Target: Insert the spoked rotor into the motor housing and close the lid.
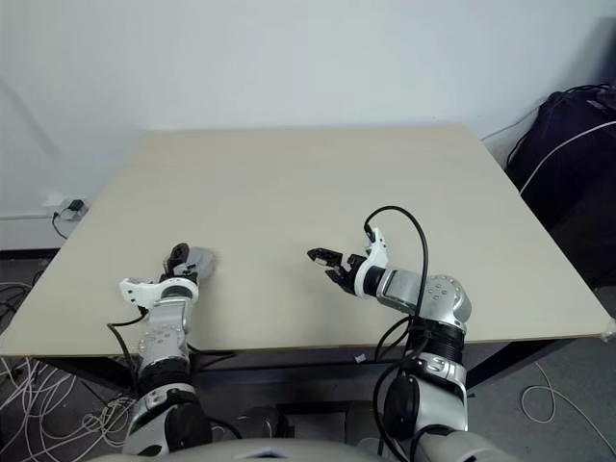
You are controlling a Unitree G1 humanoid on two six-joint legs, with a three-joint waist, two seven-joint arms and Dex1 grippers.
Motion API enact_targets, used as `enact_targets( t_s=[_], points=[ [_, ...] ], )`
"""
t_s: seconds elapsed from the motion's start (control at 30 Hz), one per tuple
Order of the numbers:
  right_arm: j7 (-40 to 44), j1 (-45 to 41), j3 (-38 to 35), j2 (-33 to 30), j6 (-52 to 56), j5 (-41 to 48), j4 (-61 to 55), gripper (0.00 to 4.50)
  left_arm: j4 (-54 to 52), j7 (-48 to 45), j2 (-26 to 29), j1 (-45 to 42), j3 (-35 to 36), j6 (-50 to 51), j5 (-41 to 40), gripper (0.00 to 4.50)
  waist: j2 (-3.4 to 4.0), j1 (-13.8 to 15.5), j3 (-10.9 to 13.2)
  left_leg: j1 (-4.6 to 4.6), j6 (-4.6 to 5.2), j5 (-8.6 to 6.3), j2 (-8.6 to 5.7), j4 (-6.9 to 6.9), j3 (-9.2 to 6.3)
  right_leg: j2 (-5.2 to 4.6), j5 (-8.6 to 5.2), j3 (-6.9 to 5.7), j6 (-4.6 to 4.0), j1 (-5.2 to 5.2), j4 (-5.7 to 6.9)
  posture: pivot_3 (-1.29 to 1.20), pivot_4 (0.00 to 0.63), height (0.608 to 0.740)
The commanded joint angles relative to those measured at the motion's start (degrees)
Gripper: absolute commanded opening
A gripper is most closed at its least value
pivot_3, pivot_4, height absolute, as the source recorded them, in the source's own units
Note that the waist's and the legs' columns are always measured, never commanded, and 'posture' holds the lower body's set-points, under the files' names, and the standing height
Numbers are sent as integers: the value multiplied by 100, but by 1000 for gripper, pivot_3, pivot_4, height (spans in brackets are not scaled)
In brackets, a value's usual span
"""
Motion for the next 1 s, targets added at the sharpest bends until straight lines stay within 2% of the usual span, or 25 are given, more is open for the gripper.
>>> enact_targets(
  t_s=[0.03,0.23,0.5,0.63,0.9,1.0],
  points=[
    [69,-67,57,1,-31,143,-192,4500,-150,107,-12,2,-79,66,62,4451,0,-1,0,0,0,0,0,3,1,0,1,0,2,1,0,0,0,740],
    [52,-79,79,6,-47,143,-186,4500,-570,460,-116,251,-205,353,55,4451,0,-4,0,-1,1,0,0,4,0,0,3,1,4,1,-2,0,0,740],
    [50,-84,95,-10,-51,141,-153,4500,-1980,1386,-310,1223,-472,1222,-377,4451,1,-47,-1,-2,1,-1,2,1,2,0,14,4,-15,-6,-2,0,0,740],
    [61,-118,125,-14,-68,133,-100,4500,-2324,1667,-213,1515,-568,1530,-657,4451,3,-40,-3,-1,1,-2,3,1,5,0,7,6,-11,-6,-1,0,0,740],
    [69,-114,139,-7,-36,180,-130,4500,-3150,2449,102,2057,-1009,2972,-1627,4451,24,15,-17,0,2,-2,2,5,6,-2,-13,6,-32,-5,-3,0,0,740],
    [76,-72,144,-20,-52,200,-201,4500,-3622,1864,495,2051,-1484,3378,-1607,4451,24,52,-17,-1,1,-1,2,5,5,-2,-14,3,-35,-9,-2,0,0,740]
  ],
)
